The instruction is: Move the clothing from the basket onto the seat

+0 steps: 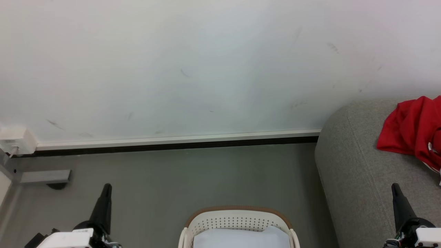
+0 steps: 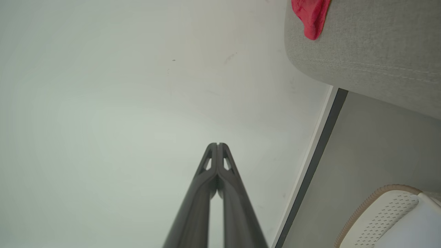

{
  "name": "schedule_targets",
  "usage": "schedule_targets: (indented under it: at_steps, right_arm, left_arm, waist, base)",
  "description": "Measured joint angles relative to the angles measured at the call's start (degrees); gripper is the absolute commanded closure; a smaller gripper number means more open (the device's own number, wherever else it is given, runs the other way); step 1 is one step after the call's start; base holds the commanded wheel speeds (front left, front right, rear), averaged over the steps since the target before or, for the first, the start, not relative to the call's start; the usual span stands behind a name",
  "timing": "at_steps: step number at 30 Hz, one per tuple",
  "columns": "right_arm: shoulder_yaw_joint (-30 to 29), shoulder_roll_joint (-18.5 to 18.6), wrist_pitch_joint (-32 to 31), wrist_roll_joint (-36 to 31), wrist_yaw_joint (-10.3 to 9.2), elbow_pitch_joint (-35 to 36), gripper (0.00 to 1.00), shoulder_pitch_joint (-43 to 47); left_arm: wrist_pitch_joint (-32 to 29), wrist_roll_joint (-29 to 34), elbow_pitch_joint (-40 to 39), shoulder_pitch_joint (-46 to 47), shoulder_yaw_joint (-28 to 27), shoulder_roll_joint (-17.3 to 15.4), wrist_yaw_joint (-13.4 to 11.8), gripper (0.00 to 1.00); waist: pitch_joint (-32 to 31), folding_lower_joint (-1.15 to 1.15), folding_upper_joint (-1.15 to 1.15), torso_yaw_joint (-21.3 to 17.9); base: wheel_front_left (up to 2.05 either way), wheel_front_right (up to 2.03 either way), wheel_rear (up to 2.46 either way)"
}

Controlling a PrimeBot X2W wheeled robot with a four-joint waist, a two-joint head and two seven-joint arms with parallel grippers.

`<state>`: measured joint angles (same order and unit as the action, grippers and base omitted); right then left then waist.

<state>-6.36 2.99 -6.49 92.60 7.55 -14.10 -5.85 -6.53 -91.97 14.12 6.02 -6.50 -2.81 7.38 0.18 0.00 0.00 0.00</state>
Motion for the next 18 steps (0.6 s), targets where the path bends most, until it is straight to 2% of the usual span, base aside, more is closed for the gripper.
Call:
schedule_targets:
  at_steps: [18]
  right_arm:
    - [-0.05, -0.05, -0.01, 0.0, 0.0, 0.0, 1.0, -0.01]
  left_arm:
    - [0.0, 0.0, -0.01, 0.01, 0.0, 0.0, 0.0, 1.0]
  waist:
    - [0.0, 0.0, 0.0, 0.0]
  base:
    - [0.0, 0.0, 0.0]
